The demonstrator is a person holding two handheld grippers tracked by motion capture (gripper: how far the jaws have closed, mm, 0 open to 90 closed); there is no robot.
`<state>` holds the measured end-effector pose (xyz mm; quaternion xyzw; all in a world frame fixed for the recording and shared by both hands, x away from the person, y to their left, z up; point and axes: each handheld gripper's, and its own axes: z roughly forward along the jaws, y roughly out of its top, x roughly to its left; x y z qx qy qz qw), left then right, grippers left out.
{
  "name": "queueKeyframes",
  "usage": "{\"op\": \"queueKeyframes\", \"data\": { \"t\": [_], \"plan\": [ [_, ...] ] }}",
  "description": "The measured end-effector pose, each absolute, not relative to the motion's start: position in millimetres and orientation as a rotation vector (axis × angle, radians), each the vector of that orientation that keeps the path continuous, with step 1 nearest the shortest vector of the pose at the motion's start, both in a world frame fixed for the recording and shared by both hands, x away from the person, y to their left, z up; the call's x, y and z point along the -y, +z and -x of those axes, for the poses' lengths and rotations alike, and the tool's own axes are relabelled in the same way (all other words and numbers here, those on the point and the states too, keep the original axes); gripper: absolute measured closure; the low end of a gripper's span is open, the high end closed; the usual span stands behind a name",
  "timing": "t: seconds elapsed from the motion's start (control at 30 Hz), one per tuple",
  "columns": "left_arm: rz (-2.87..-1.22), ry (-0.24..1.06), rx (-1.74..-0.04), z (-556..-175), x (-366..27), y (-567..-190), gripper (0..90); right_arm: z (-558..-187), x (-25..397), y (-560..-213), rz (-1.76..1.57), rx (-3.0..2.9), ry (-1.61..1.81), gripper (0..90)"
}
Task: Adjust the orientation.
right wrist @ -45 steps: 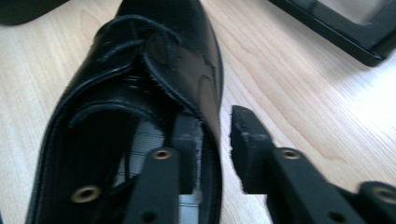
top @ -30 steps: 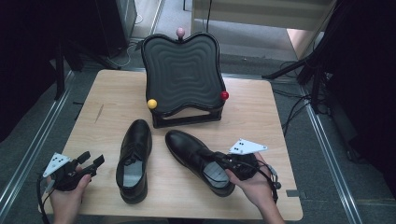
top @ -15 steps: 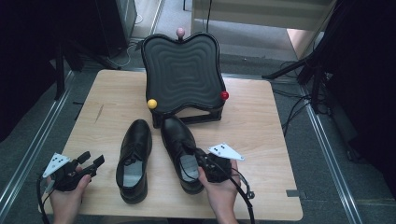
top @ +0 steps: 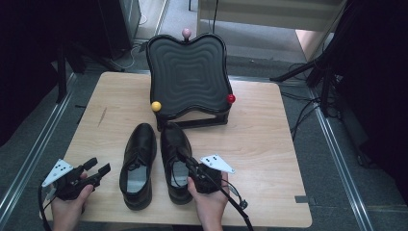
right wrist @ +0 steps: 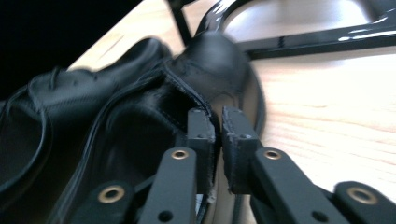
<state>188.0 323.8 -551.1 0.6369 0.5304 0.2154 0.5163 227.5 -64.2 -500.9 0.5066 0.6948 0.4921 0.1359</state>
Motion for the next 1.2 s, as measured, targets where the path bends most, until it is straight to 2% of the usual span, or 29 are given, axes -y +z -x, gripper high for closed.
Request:
{"op": "queueKeyframes", "data": {
  "t": [0.1,0.2,0.27,0.37,0.5,0.8,1.0,1.07,1.2],
  "plan": [
    [-1.547,0.51,-1.266,-189,-323,-552,36.7,-232,70,-499,-1.391,-2.118,1.44,70.9],
    [-1.559,0.515,-1.264,-189,-321,-552,37.2,-239,75,-495,-1.364,-2.181,1.414,64.7],
    [-1.566,0.514,-1.255,-189,-319,-551,38.0,-243,73,-494,-1.344,-2.236,1.38,66.9],
    [-1.591,0.486,-1.229,-189,-315,-551,39.2,-243,68,-494,-1.325,-2.254,1.348,79.1],
    [-1.638,0.459,-1.177,-190,-308,-551,38.9,-237,61,-494,-1.34,-2.192,1.359,86.3],
    [-1.698,0.441,-1.103,-190,-301,-552,38.7,-233,43,-501,-1.436,-2.109,1.487,86.6],
    [-1.7,0.427,-1.094,-190,-301,-552,39.9,-230,31,-502,-1.358,-2.126,1.459,84.5],
    [-1.701,0.426,-1.096,-190,-301,-552,39.5,-232,33,-501,-1.34,-2.155,1.455,80.1],
    [-1.698,0.43,-1.098,-190,-301,-552,39.1,-230,44,-493,-1.353,-2.139,1.476,61.2]
  ]
}}
